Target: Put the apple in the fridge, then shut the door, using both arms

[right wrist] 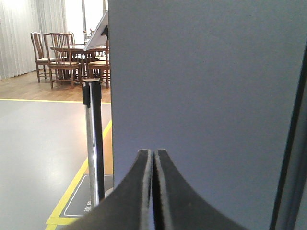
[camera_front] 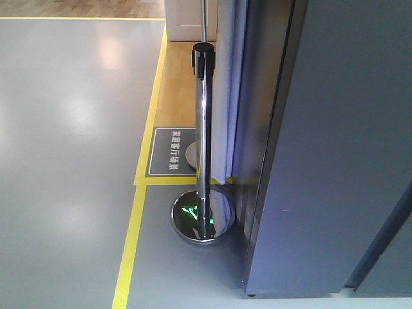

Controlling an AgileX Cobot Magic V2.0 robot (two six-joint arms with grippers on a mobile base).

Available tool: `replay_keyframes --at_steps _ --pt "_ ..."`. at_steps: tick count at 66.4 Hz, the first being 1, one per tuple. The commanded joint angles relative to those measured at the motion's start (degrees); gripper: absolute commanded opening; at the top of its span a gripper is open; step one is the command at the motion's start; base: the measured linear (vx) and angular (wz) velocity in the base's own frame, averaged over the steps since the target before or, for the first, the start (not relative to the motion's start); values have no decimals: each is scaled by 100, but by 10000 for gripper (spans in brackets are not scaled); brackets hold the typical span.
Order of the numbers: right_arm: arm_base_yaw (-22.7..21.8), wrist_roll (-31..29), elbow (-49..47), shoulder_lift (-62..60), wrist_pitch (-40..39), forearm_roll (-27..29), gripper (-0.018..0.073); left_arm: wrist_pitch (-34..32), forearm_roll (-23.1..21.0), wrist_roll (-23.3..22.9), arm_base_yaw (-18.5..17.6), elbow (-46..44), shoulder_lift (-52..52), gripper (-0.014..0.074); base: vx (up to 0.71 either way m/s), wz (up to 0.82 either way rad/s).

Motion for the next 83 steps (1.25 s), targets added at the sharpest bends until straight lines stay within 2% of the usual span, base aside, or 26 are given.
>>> replay_keyframes --at_steps 1,12,30,40,83 --pt "30 0 19 -95 -403 -12 -2 -438 -30 -51 0 170 -88 -6 0 0" --pt "261 0 13 -76 -379 -16 -2 -432 -30 -51 0 170 -88 -6 0 0" --pt "254 0 9 -70 -432 -10 -2 -432 -30 -51 0 170 -88 -6 0 0" --pt "254 404 15 -70 -450 -38 -2 -432 -30 -51 0 170 -88 -6 0 0" --pt "254 355 9 -70 -450 -55 -2 -421 -30 -51 0 170 -88 -6 0 0"
